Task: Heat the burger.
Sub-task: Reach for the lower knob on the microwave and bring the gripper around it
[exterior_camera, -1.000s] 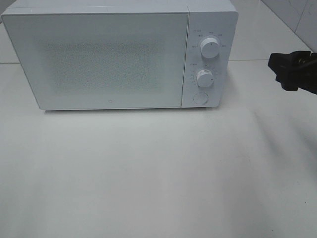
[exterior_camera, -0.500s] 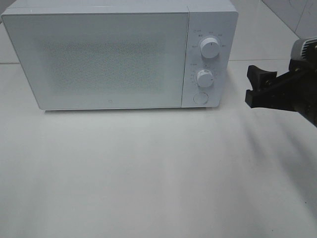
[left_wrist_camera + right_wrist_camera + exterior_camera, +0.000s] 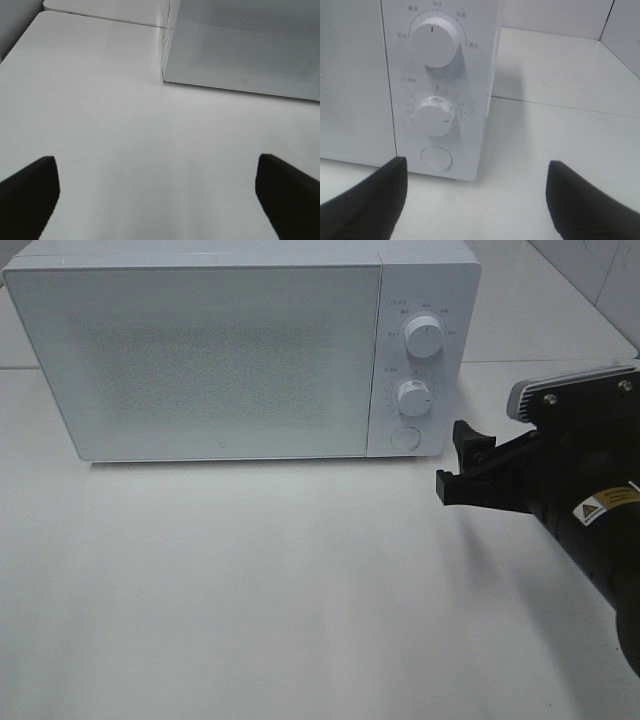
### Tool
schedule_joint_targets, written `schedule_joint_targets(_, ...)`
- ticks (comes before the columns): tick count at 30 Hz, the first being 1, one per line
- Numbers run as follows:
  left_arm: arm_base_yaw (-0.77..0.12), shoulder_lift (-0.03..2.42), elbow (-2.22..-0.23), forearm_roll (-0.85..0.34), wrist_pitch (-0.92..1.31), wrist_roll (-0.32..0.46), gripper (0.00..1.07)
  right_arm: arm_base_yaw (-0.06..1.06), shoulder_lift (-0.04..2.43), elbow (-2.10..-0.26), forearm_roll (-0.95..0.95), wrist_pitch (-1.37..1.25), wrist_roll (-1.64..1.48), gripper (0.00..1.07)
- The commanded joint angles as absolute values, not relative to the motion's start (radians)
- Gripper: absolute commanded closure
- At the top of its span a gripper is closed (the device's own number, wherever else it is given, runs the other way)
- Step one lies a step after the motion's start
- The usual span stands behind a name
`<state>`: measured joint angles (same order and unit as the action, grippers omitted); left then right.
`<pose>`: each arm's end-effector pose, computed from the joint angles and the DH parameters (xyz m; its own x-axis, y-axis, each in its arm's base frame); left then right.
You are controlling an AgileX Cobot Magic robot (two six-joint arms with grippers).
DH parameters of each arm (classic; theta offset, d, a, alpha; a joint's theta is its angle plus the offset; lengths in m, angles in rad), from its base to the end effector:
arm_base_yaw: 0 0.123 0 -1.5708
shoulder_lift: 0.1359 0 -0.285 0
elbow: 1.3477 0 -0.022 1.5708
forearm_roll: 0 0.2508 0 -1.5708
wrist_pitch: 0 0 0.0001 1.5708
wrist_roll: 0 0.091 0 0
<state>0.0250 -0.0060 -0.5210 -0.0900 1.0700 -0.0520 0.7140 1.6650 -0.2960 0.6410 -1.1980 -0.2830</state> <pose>-0.0087 -0.0074 0.2826 -0.4409 -0.1059 -0.8913 0.0040 0.9928 -0.1199 0.2086 0.1137 0.1538 -0.1218 -0.1250 -0.9847 -0.1309 0.9854 -0.1089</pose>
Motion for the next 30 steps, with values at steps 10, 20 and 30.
schedule_joint_targets(10,0.03,-0.025,-0.518,-0.093,1.069,-0.049,0.07,0.785,1.764,-0.427,0.751,-1.317,-0.293,0.35)
schedule_joint_targets(20,0.03,-0.025,-0.518,-0.093,1.069,-0.049,0.07,0.782,1.852,-0.556,0.739,-1.297,-0.292,0.35)
schedule_joint_targets(30,0.03,-0.025,-0.518,-0.093,1.069,-0.049,0.07,0.756,1.949,-0.665,0.731,-1.243,-0.292,0.35)
